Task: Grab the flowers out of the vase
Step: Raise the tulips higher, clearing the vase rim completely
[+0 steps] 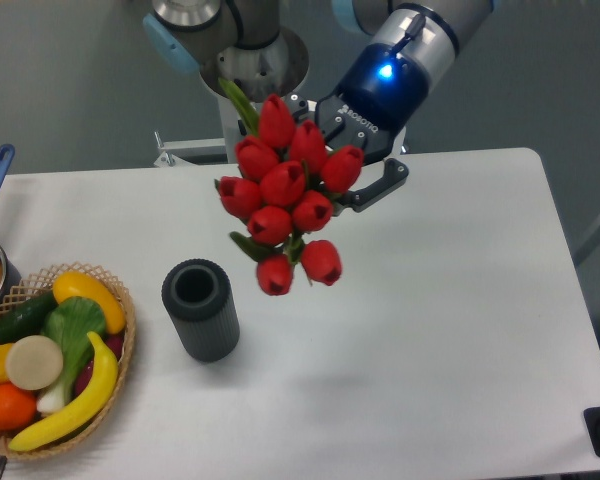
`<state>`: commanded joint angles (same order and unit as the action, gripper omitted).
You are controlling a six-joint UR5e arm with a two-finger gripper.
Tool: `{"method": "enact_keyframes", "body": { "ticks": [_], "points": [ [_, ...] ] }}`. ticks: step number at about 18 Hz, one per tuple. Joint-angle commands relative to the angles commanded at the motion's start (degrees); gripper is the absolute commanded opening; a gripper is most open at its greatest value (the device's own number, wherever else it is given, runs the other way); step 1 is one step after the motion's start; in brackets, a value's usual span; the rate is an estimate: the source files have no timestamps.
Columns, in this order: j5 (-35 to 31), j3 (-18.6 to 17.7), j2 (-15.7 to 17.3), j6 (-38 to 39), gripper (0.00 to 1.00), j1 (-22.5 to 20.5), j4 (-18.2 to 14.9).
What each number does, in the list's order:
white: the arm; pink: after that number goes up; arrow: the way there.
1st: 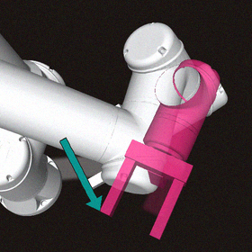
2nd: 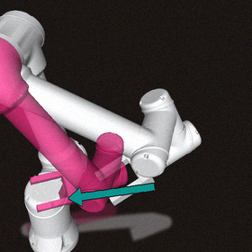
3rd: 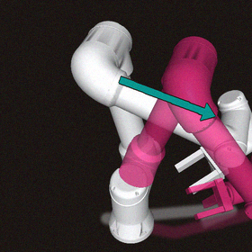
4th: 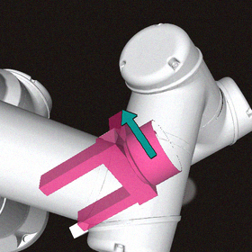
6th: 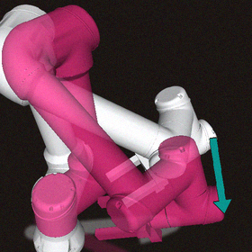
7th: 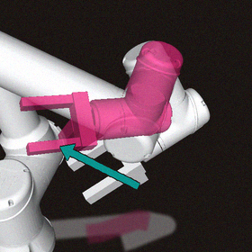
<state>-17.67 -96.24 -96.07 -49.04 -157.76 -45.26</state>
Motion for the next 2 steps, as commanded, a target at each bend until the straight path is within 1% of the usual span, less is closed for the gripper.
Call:
{"method": "enact_keyframes", "body": {
  "ticks": [2],
  "points": [
    [0.00,-0.17,0.00,0.09,0.48,-0.26,0.00]
  ]
}}
